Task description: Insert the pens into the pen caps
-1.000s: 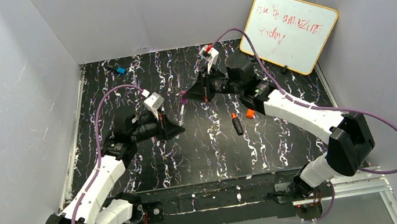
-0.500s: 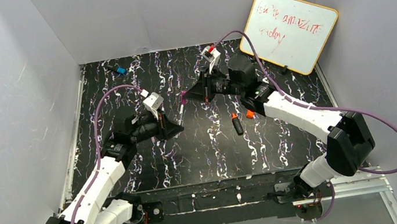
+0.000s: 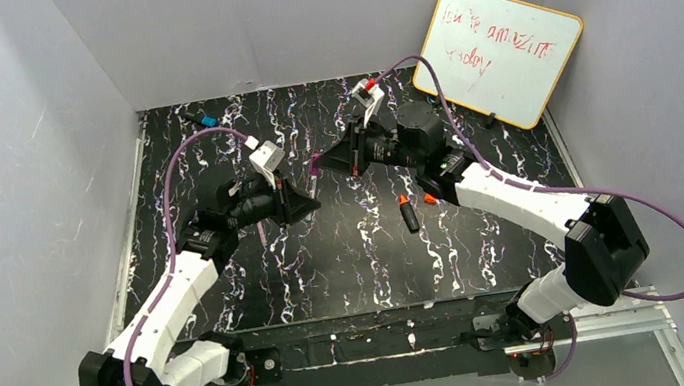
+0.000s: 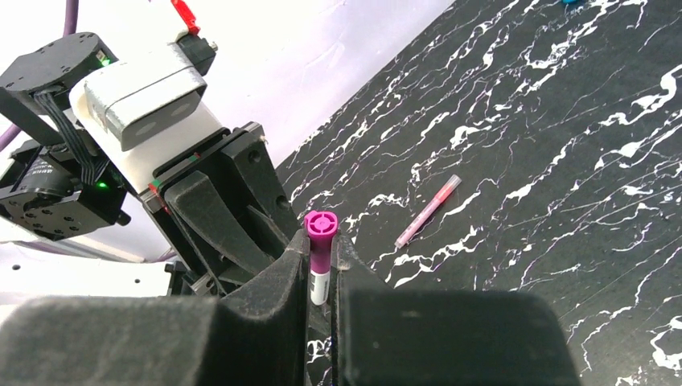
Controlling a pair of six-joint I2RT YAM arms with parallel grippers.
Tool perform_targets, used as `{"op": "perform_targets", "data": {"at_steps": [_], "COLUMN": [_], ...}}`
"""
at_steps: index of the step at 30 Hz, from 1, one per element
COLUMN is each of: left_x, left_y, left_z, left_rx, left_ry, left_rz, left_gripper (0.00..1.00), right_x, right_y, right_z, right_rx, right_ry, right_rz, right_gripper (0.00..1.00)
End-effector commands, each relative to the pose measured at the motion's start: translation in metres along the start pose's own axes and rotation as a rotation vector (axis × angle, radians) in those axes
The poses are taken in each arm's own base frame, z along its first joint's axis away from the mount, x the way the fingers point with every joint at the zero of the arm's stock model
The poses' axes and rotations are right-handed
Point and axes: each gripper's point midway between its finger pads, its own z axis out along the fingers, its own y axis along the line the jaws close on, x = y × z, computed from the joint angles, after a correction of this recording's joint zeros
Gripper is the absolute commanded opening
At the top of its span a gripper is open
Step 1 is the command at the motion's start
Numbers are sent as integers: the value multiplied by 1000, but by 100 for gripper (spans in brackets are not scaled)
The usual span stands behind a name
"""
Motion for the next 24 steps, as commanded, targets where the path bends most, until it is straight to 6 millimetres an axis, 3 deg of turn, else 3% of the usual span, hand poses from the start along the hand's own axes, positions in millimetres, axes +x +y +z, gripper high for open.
{"op": "perform_targets", "data": {"at_steps": [1,6,10,14,15,16,18,24], "left_x": [-62,-73,-70,-51,-47,-44,-39,-25], "left_y": [-8,-5,-5,-4,-4,-5,-6,-9], "left_z": [-4,-4,0,1,0,-2,-4,-9], "left_rx": [-2,-23,-1,7,9,9,7,12], "left_ry": [-152,-168,-167,-138,-131,-123,-112,-82], "left_rz": [134,160,149,115,111,106,105,91], "left_gripper": [0,0,0,0,0,0,0,0], "right_x": [40,57,51,30,22,15,3,-23], "right_y": [25,26,25,23,22,21,19,16], "right_z": [-1,-1,3,9,10,11,13,15], "right_rx": [-88,-84,-66,-34,-29,-29,-29,-29], "right_ry": [125,185,196,148,127,109,75,-25], "right_rz": [16,-1,-12,-63,-75,-84,-96,-112], "right_gripper": [15,15,18,45,63,72,77,78]}}
